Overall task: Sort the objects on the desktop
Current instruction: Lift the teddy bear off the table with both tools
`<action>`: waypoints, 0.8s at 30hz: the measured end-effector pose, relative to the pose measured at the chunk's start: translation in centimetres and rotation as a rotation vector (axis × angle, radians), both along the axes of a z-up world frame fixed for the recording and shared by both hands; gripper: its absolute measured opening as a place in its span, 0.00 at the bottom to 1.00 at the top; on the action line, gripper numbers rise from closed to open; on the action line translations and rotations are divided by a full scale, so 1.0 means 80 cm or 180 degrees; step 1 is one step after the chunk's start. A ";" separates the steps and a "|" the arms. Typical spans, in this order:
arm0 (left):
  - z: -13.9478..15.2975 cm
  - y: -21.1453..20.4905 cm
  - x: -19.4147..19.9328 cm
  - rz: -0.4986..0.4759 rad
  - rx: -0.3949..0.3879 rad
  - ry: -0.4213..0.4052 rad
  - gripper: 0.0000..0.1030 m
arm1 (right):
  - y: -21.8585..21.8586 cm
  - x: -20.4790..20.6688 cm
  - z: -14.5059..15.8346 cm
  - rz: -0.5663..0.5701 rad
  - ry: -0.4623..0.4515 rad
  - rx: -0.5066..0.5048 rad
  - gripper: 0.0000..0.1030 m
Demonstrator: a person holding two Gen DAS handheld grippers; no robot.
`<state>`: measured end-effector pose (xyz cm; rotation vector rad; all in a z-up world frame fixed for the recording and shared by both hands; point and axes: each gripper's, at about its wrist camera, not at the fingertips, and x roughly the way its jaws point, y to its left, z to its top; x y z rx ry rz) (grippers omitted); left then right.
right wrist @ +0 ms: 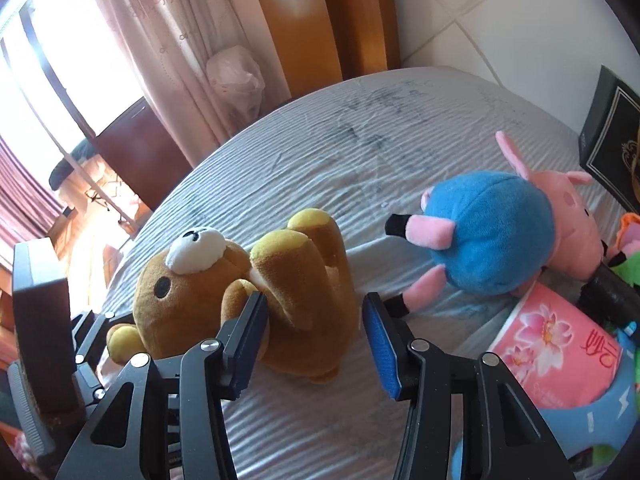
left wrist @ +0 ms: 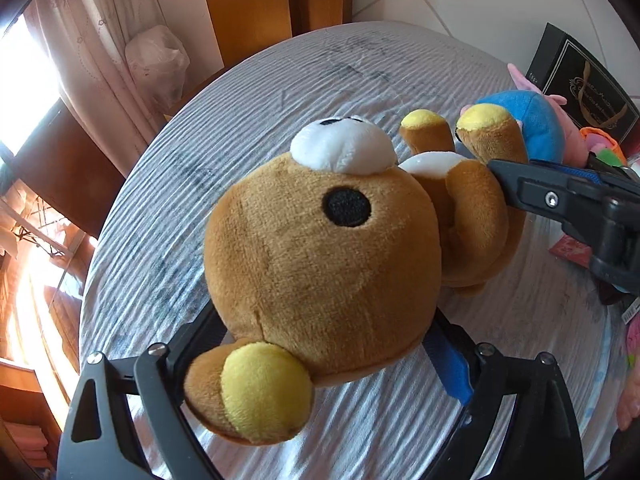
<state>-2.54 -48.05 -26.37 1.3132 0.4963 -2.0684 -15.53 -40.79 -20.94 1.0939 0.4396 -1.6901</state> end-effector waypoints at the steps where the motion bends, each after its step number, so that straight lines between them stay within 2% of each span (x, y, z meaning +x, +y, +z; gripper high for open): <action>1: -0.001 -0.001 0.000 -0.0006 0.0006 0.0005 0.91 | -0.006 -0.003 -0.007 0.0002 -0.0010 0.0040 0.50; 3: -0.003 -0.004 -0.002 0.0006 -0.0014 0.0006 0.91 | -0.014 -0.009 -0.026 0.0023 -0.0149 0.0044 0.50; 4: -0.003 -0.006 -0.002 0.0010 -0.0007 0.0034 0.89 | -0.015 -0.011 -0.030 0.0025 -0.0238 0.0000 0.47; 5: -0.002 -0.007 -0.002 0.0019 -0.0013 0.0065 0.89 | -0.016 -0.012 -0.031 0.0041 -0.0287 -0.0019 0.39; 10: 0.013 -0.002 0.004 -0.0007 -0.0080 0.0229 0.80 | -0.013 0.016 -0.009 0.0091 0.0173 -0.0009 0.28; 17: 0.079 0.023 0.006 -0.0192 -0.0399 0.0603 0.80 | 0.030 0.036 0.063 -0.0060 0.0601 -0.0386 0.27; 24: 0.166 0.083 -0.012 -0.0632 -0.0644 0.1052 0.80 | 0.105 0.045 0.156 -0.0449 0.1025 -0.0617 0.26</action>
